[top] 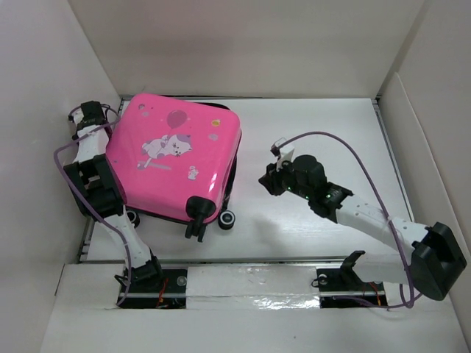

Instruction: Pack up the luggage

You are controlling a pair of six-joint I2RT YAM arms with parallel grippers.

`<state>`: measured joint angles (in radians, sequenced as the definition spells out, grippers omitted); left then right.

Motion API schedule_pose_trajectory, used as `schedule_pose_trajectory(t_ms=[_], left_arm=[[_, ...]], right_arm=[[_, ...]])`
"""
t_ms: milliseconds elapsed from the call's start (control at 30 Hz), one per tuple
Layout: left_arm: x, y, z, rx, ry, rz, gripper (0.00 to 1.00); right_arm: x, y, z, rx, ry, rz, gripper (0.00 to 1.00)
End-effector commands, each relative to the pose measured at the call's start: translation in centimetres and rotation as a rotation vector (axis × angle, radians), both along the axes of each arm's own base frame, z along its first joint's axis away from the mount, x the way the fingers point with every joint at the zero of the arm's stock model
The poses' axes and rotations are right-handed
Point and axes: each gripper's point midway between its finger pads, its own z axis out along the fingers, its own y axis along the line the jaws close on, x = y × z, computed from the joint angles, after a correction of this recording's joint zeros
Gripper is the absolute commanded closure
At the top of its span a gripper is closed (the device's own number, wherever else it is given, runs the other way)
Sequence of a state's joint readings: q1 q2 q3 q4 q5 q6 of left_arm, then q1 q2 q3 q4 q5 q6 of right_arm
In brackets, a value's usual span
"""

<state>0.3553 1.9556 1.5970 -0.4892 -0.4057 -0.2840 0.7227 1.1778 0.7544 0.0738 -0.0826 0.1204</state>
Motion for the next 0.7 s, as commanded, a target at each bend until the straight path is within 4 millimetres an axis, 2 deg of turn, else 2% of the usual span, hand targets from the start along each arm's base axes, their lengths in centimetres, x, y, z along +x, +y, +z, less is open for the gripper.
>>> schedule_pose_trajectory(t_ms=[0,67,167,200,267,300,333,367,400,467,533,567,600,633,667], left_arm=[[0.0,-9.2,-2.4,-0.202,0.087,-0.245,0.54],[1.2,-12.1,-2.2,-0.267,0.012,-0.315,0.54],[1.4,-17.6,-1.4,-0.395,-0.076,-0.435,0.54],[0.6,-19.3,-1.1,-0.412,-0.086,-0.473,0.54],[0.0,-21.2,-0.4,-0.448,-0.128,-0.516,0.54],[-1.5,-21.9,-0.3,-0.474,-0.142,-0.527,0.54],[-1.4,-22.9,0.2,-0.487,-0.197,-0.556,0.54],[-2.0,-24.3,0.4,-0.525,-0.221,-0.585,0.54],[-3.6,-24.8,0.3,-0.557,-0.234,-0.573,0.54],[-4.3,-27.0,0.9,-0.590,-0.271,-0.629,0.54],[-6.0,-28.4,1.1,-0.599,-0.289,-0.657,0.54],[-6.7,-30.0,1.3,-0.612,-0.290,-0.701,0.54],[-8.0,-30.7,1.3,-0.618,-0.295,-0.720,0.54],[-8.6,-31.5,1.4,-0.627,-0.308,-0.735,0.54],[-9.5,-33.0,1.6,-0.641,-0.308,-0.773,0.54]], right_arm=[[1.2,0.8,1.0,0.006,-0.016,-0.033,0.69],[2.3,-0.7,0.6,-0.028,-0.033,-0.130,0.67],[3.9,-3.1,-0.3,-0.044,-0.021,-0.252,0.66],[4.4,-3.7,-0.6,-0.041,-0.002,-0.276,0.66],[5.5,-5.0,-1.2,-0.032,0.021,-0.309,0.66],[5.8,-5.1,-1.2,-0.024,0.024,-0.312,0.66],[5.9,-5.1,-1.2,-0.017,0.028,-0.307,0.66],[6.5,-5.2,-1.1,-0.006,0.021,-0.311,0.65],[6.7,-4.9,-1.0,-0.001,0.025,-0.306,0.65],[8.0,-5.5,-0.9,-0.002,0.040,-0.330,0.65],[9.4,-4.9,-0.2,0.016,0.051,-0.318,0.65],[9.9,-4.2,0.4,0.034,0.038,-0.298,0.65],[10.7,-3.8,-0.2,0.035,0.055,-0.278,0.65],[11.4,-2.6,1.4,0.062,0.039,-0.240,0.65],[12.2,-2.1,1.7,0.067,0.040,-0.221,0.65]])
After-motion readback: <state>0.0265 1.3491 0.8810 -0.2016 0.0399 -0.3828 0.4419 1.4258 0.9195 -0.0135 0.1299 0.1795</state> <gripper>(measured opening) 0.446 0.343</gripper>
